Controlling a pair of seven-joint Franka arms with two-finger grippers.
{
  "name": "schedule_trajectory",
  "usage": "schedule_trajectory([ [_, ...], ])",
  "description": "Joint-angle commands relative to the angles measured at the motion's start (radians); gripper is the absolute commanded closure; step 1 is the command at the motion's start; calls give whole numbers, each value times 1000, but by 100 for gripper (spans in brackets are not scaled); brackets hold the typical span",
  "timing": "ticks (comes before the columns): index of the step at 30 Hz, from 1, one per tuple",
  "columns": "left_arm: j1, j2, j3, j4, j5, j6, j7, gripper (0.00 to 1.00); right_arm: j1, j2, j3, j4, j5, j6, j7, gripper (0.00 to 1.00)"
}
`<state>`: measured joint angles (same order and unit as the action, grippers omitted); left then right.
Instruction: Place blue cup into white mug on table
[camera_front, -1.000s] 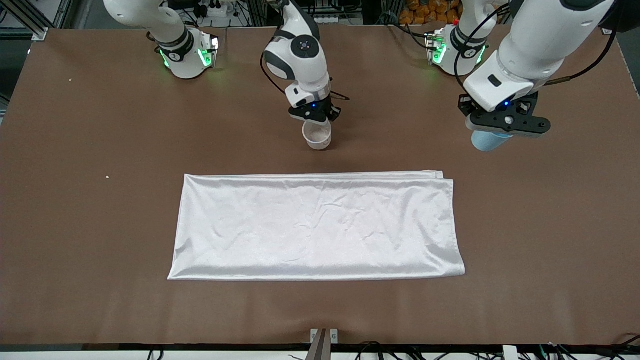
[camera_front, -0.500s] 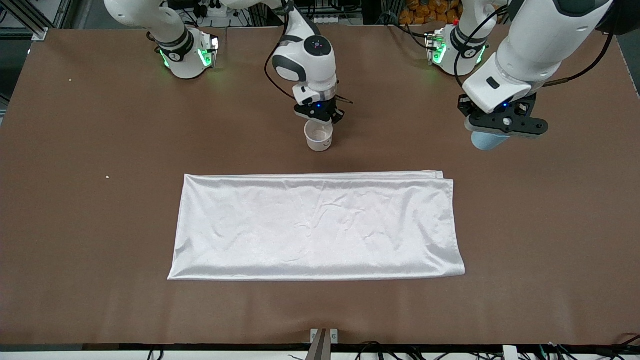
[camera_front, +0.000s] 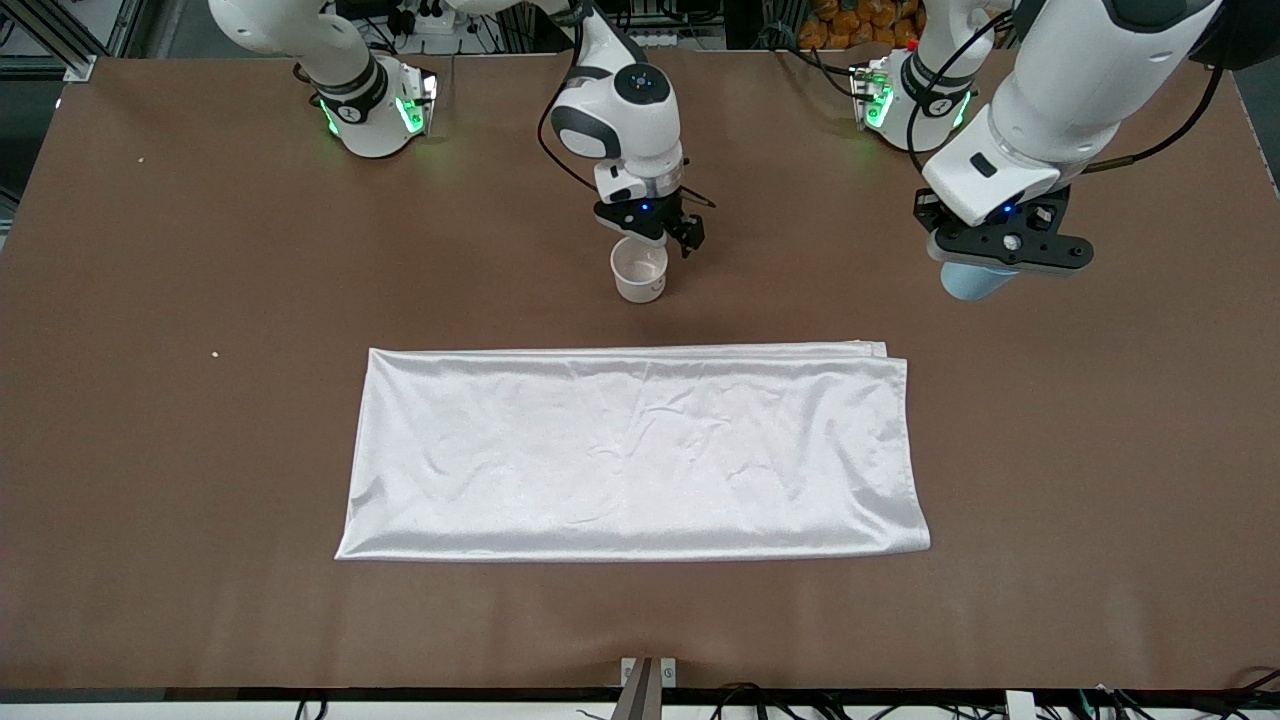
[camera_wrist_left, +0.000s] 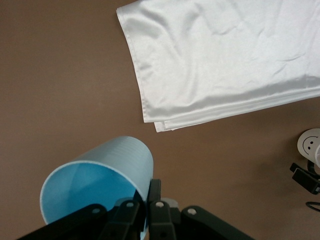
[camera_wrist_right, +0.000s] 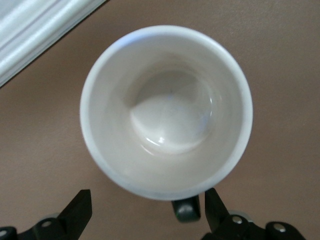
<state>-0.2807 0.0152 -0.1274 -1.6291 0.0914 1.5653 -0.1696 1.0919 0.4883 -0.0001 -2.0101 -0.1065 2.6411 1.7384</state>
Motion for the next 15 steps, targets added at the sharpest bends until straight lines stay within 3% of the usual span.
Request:
schedule_trajectory([
  [1, 2, -11, -6, 2, -4, -8, -5, 100, 13, -31, -8, 16, -28, -59, 40, 0],
  [15, 2, -11, -6, 3, -4, -8, 2, 100, 2, -83, -11, 51, -28, -180, -29, 0],
])
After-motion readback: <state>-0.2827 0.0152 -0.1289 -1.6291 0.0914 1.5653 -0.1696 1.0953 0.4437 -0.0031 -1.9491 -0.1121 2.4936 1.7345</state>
